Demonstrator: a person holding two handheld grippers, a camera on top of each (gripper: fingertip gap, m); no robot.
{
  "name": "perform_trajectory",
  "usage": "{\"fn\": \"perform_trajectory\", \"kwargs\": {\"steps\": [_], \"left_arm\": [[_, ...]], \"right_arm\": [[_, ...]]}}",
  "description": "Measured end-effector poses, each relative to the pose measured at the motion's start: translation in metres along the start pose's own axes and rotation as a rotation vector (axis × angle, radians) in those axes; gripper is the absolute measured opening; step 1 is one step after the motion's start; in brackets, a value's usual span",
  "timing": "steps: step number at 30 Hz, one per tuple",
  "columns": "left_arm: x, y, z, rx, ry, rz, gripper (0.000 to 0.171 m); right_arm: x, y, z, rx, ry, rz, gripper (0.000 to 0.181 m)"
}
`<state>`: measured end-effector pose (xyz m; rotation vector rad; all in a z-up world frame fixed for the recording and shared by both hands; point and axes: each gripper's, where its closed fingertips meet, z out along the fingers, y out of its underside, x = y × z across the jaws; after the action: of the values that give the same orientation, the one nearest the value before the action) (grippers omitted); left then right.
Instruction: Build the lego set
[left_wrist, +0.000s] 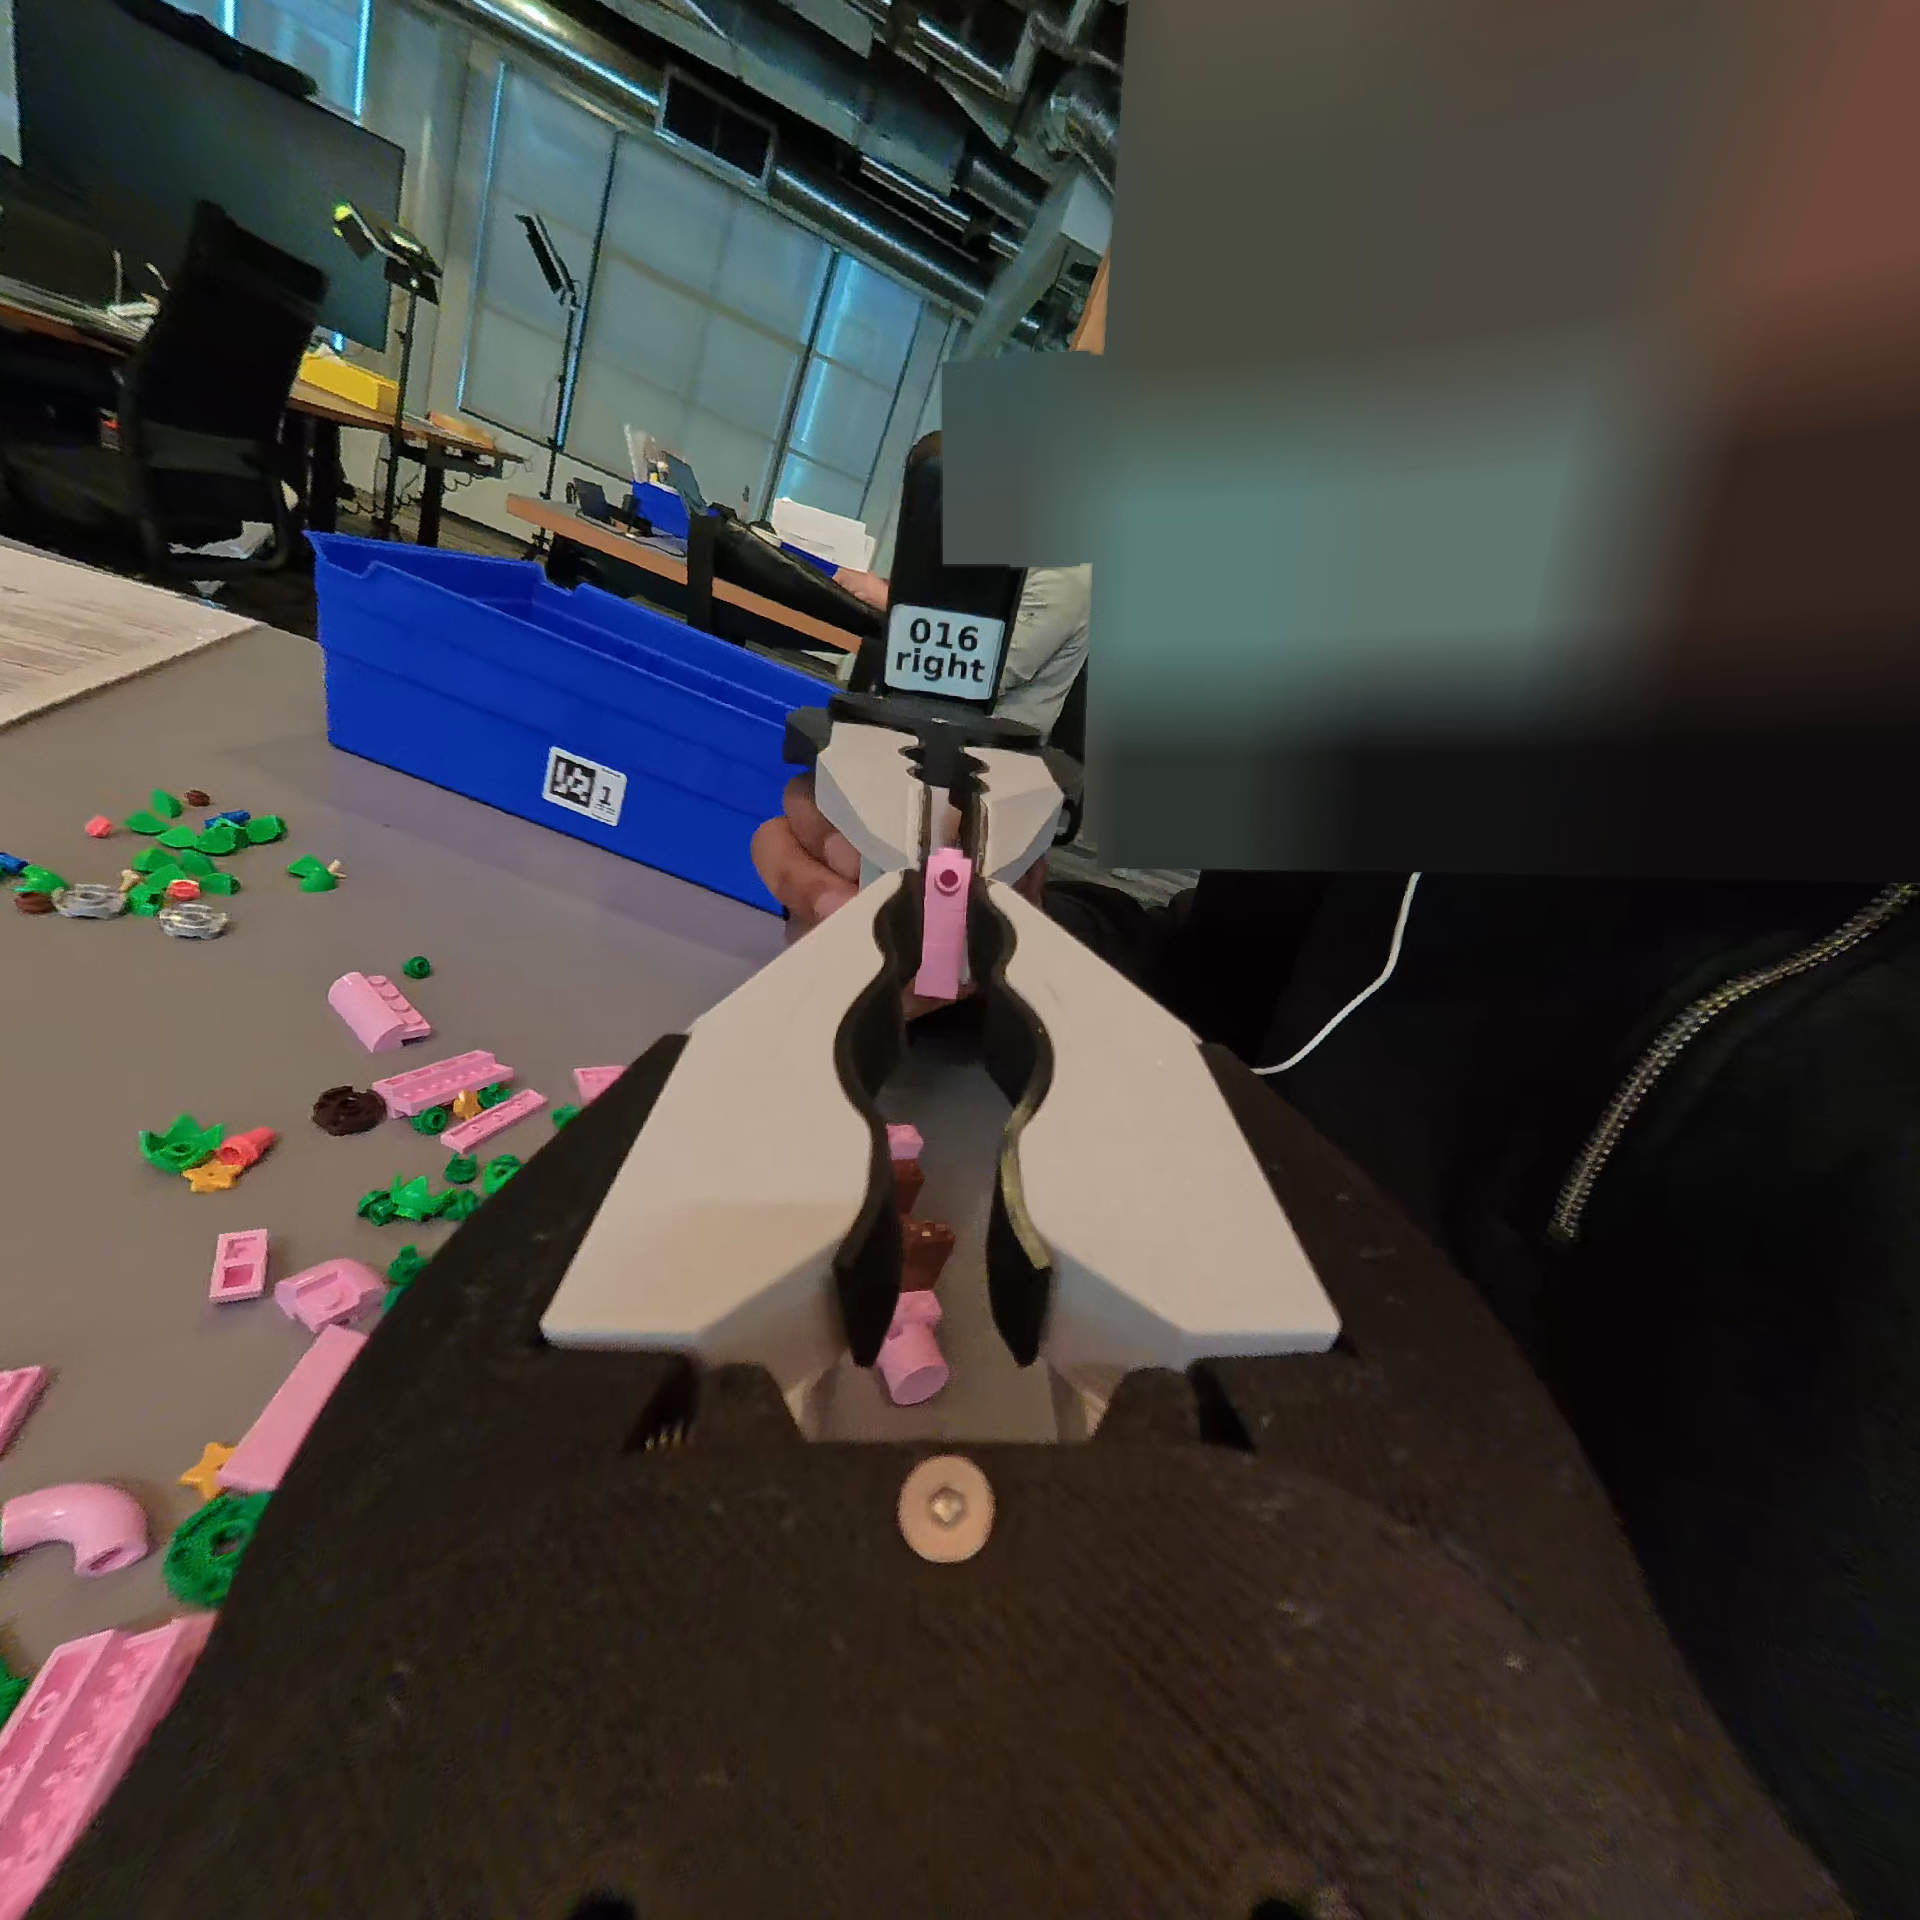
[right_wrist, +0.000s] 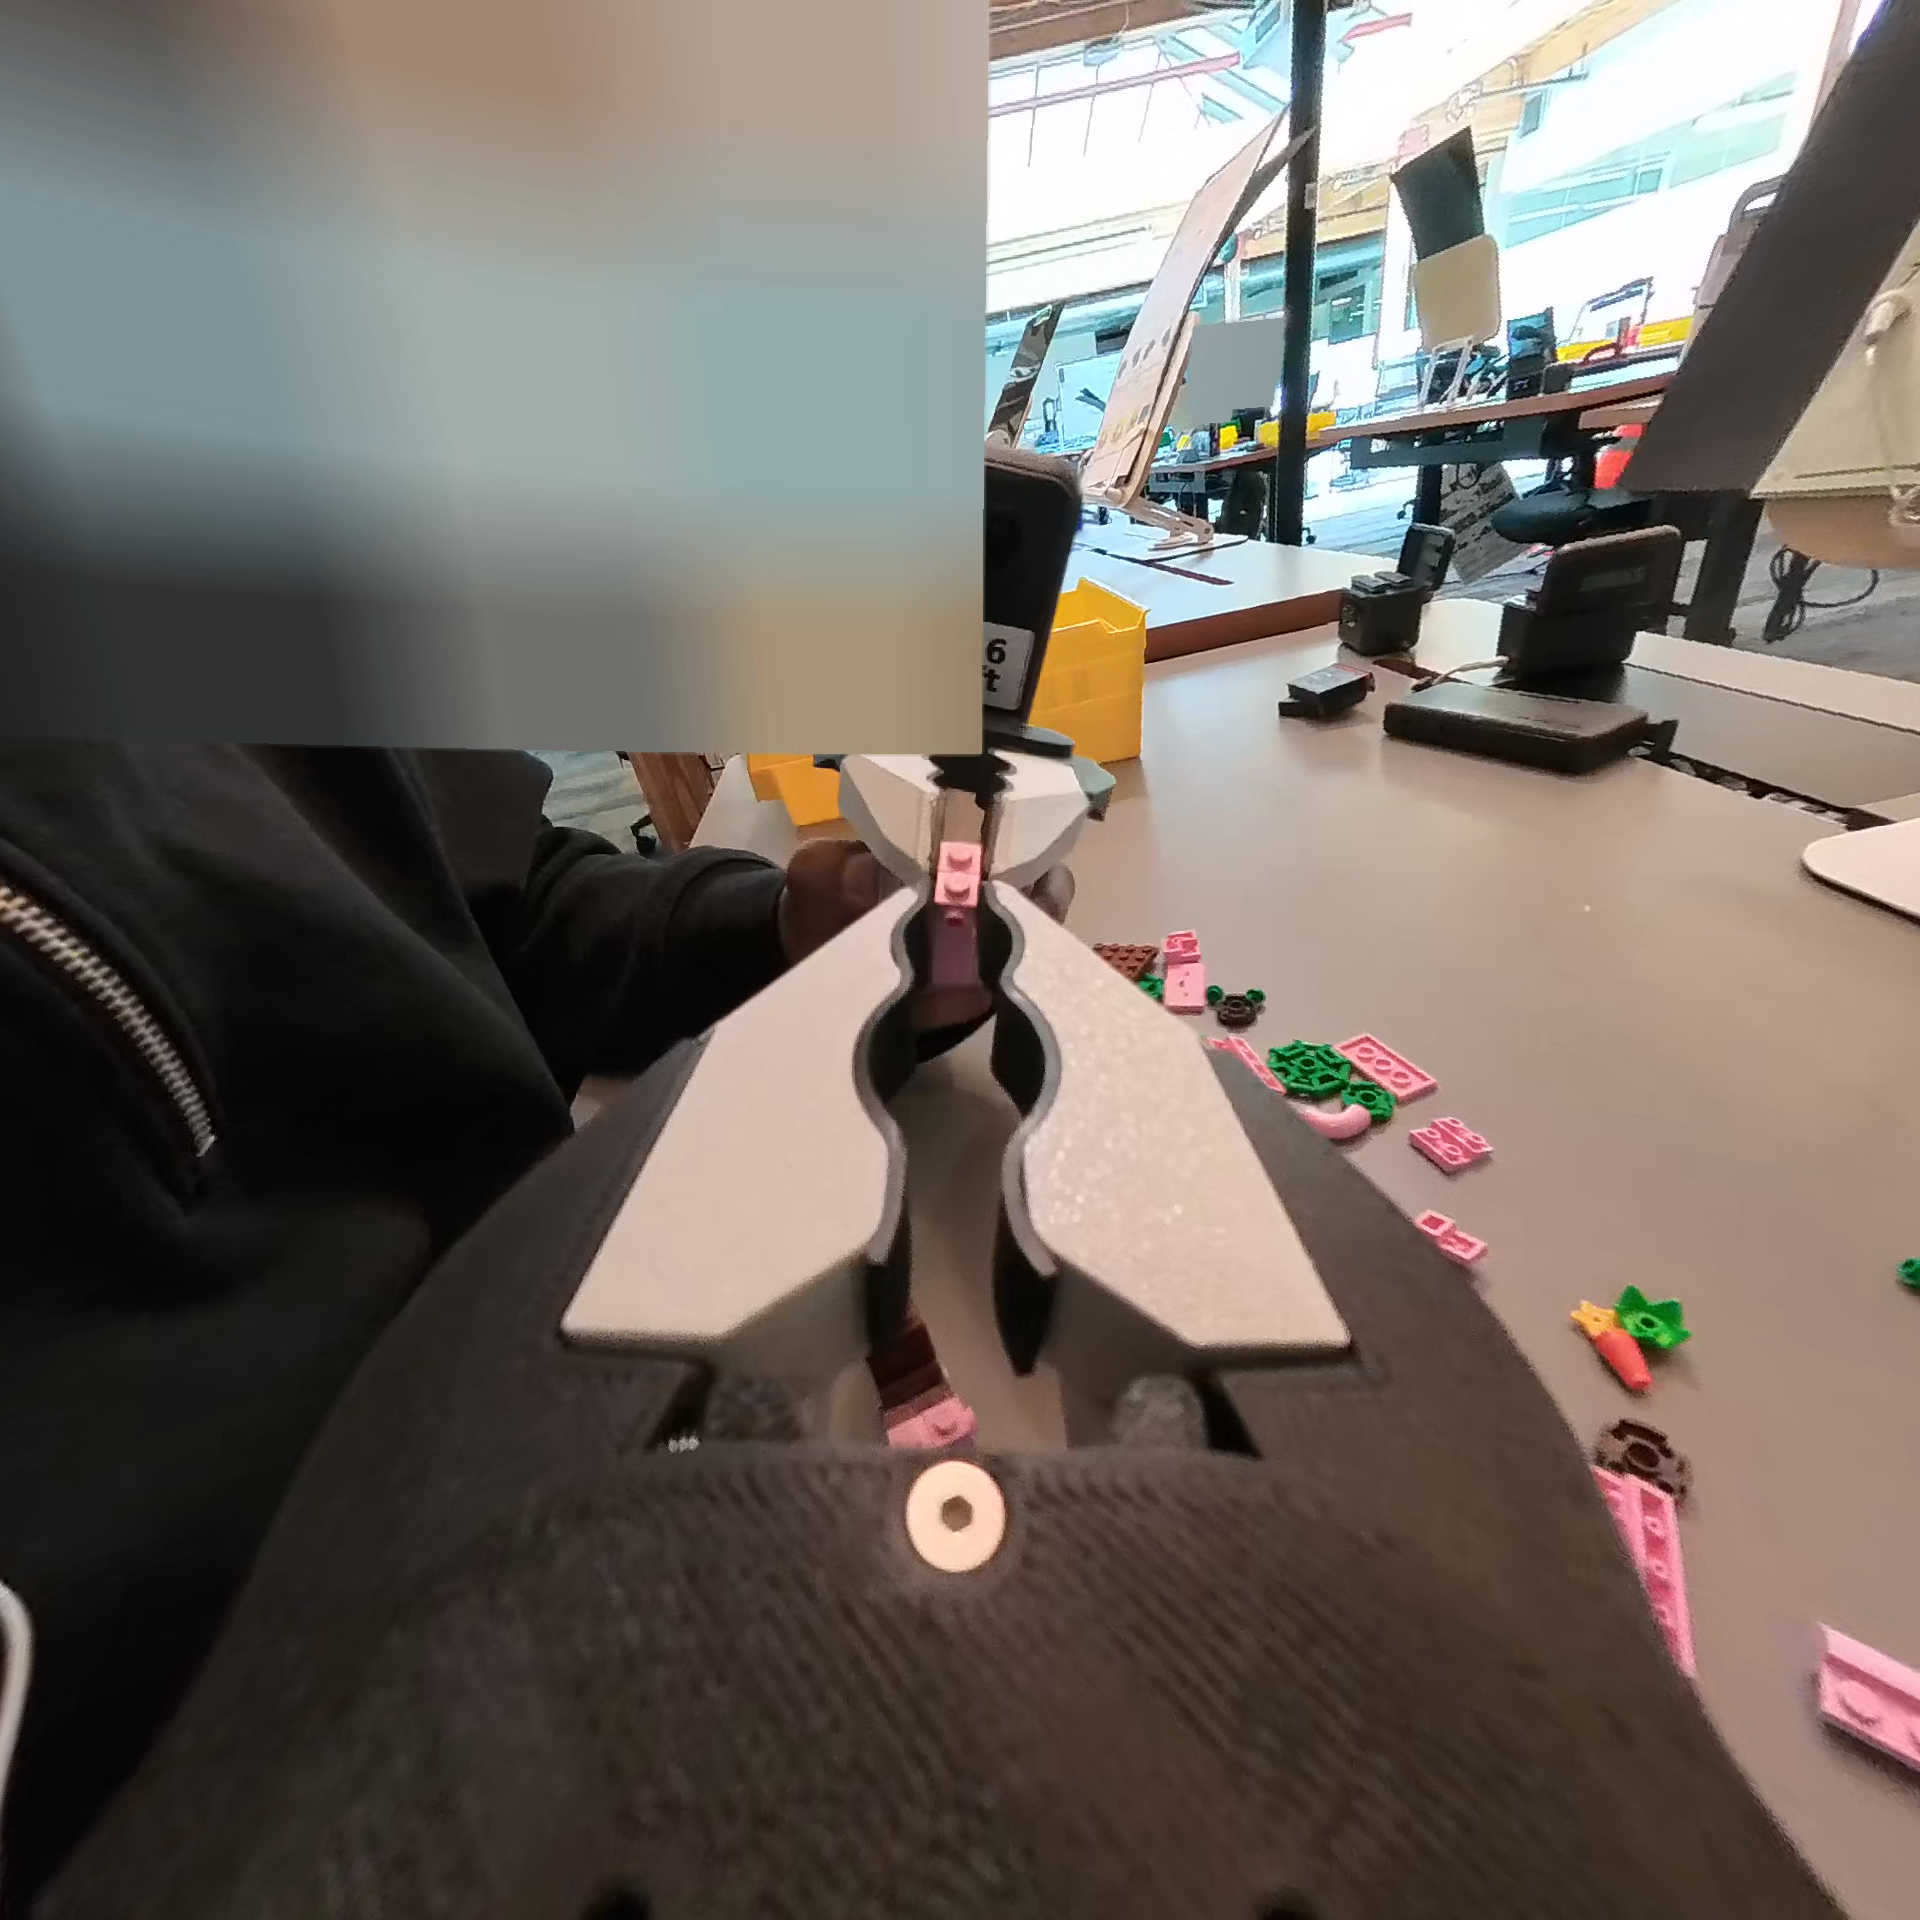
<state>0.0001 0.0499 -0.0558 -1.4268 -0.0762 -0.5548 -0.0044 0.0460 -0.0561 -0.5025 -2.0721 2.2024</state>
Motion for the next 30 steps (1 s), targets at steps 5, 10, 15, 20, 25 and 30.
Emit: {"fn": "perform_trajectory", "kwargs": {"steps": [5,10,15,20,25,30], "left_arm": [[0.0033,0.0023,0.0013,-0.011,0.023,-0.034,0.006],[0.006,0.0045,0.0014,-0.016,0.062,-0.063,0.006],[0.0027,0.0035,0.0009,-0.017,0.011,-0.019,0.006],[0.0039,0.0047,0.0014,-0.028,0.009,-0.017,0.006],[0.0017,0.0067,0.0006,-0.055,-0.033,0.031,0.006],[0.0008,0.0073,0.0006,-0.062,-0.049,0.048,0.006]], "right_arm": [[-0.0037,0.0007,-0.0012,0.011,-0.053,0.06,0.005],[-0.0069,0.0024,-0.0013,-0.003,-0.071,0.055,0.006],[-0.0037,0.0015,-0.0009,0.007,-0.049,0.048,0.005],[-0.0044,0.002,-0.0012,-0.002,-0.048,0.038,0.006],[-0.0025,0.0046,-0.0005,-0.021,-0.037,0.042,0.006],[-0.0016,0.005,-0.0002,-0.028,-0.026,0.036,0.006]]}}
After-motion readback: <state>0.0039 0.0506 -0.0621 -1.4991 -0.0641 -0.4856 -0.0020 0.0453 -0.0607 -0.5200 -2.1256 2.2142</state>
